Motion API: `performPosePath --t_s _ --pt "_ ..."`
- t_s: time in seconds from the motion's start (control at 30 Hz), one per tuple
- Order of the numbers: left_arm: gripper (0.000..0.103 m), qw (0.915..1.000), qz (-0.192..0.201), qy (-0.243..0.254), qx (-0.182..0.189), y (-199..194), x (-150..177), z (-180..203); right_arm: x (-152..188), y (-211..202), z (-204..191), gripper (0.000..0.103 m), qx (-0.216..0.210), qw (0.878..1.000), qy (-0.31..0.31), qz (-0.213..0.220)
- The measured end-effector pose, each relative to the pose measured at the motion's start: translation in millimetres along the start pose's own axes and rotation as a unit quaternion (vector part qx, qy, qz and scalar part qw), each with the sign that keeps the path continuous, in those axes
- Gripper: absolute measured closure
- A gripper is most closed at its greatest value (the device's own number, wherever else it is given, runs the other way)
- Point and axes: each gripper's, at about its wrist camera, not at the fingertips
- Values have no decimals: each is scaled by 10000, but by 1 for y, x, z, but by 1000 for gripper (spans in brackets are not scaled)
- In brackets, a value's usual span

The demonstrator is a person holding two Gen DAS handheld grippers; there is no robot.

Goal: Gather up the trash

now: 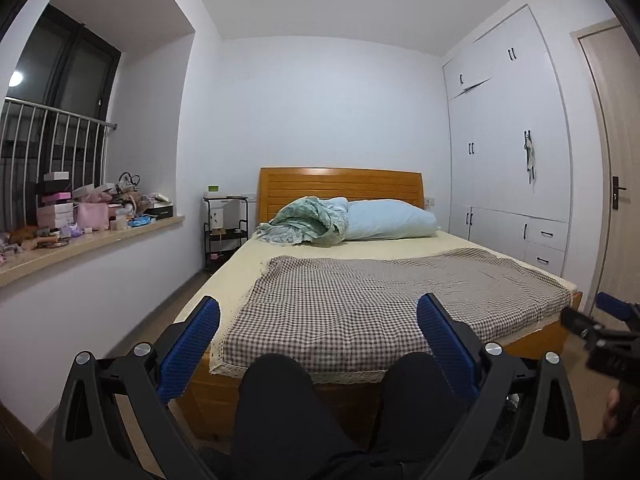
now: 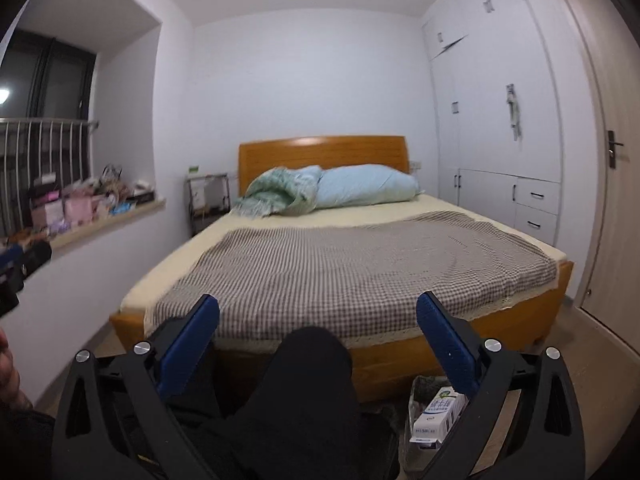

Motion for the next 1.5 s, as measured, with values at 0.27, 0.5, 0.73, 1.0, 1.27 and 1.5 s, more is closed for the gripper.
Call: performPosePath --t_s 0.27,0.5,0.73,1.0,1.27,1.5 --pt "7 10000 29 30 17 1 -5 0 5 -7 -5 8 15 10000 18 79" --pt "7 10000 60 61 25 0 -5 0 7 -9 -5 8 -4 10000 36 81" --pt "7 10000 55 55 31 0 -5 1 8 -5 -5 8 -1 9999 16 -110" --pt "7 10000 10 16 56 0 -6 -1 7 -9 -5 8 -39 9999 49 -88" --pt "7 10000 3 11 62 0 -7 -3 4 -13 -8 8 -27 10000 -23 9" --pt "7 10000 37 20 67 0 -6 -4 3 -13 -10 8 -40 9999 -94 36"
Point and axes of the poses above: each gripper's, at about its wrist camera, not at the fingertips, and y roughly the way its jaws point, z to its right, x to its underside, and after that the axes turned 12 degrees about -x, right-handed
